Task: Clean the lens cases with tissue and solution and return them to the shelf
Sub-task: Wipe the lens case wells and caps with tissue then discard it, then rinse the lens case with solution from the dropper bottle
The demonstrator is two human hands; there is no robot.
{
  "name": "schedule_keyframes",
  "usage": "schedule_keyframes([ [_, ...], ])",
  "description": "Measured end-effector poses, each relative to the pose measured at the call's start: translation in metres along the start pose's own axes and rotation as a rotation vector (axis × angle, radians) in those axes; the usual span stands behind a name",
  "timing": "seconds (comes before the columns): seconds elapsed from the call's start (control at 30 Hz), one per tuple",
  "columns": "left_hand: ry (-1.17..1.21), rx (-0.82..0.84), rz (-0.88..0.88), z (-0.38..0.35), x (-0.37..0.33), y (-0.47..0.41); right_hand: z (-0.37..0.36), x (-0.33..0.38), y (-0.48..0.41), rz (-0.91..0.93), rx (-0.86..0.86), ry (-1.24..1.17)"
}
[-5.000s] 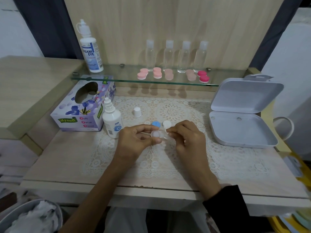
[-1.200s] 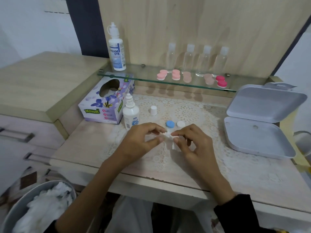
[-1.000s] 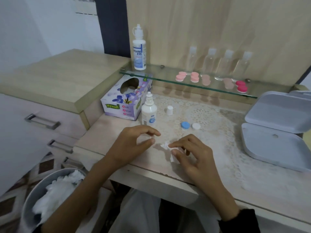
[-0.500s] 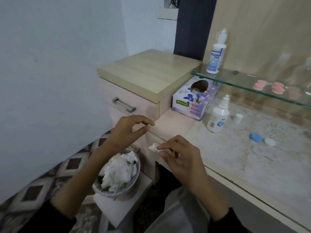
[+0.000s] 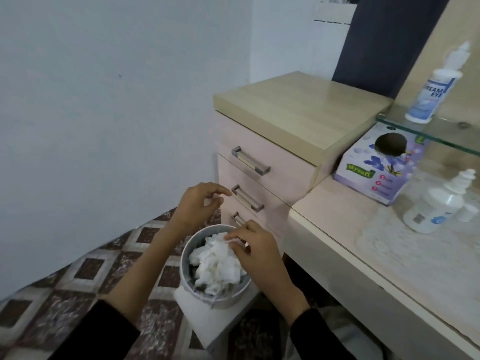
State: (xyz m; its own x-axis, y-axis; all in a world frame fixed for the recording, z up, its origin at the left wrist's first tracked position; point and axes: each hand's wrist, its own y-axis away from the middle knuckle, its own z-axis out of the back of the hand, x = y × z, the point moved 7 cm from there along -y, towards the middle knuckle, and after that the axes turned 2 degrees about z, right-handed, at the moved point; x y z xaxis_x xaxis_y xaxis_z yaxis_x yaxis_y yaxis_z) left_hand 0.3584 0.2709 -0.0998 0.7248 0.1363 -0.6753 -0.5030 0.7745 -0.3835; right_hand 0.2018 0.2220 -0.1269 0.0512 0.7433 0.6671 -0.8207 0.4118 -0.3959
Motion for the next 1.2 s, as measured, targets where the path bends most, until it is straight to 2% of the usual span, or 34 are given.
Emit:
schedule_keyframes([
  [0.17,-0.046,0.055,0.034,-0.020,0.042,0.002,-0.048,-0.028,-0.012,-0.100,0.086,0.104],
  [0.3,-0.053,0.091,0.073,-0.031,0.062,0.005,-0.090,-0.056,-0.012,-0.233,0.266,0.148],
  [0.37,-0.086,0.103,0.094,-0.034,0.069,0.008,-0.103,-0.067,-0.007,-0.286,0.344,0.154],
  [0.47,-0.130,0.135,0.095,-0.037,0.077,0.013,-0.106,-0.074,-0.002,-0.314,0.373,0.147],
  [0.67,-0.115,0.143,0.099,-0.033,0.072,0.014,-0.071,-0.059,-0.010,-0.288,0.244,0.059],
  [0.8,-0.045,0.132,0.065,-0.027,0.044,-0.002,-0.025,-0.033,-0.014,-0.252,0.135,-0.009],
  [1.03,-0.015,0.165,-0.199,-0.034,-0.072,-0.028,0.082,0.013,0.012,-0.180,-0.073,-0.097],
  [1.2,0.053,0.244,-0.341,-0.074,-0.163,-0.034,0.170,0.007,0.053,-0.226,-0.214,-0.149],
])
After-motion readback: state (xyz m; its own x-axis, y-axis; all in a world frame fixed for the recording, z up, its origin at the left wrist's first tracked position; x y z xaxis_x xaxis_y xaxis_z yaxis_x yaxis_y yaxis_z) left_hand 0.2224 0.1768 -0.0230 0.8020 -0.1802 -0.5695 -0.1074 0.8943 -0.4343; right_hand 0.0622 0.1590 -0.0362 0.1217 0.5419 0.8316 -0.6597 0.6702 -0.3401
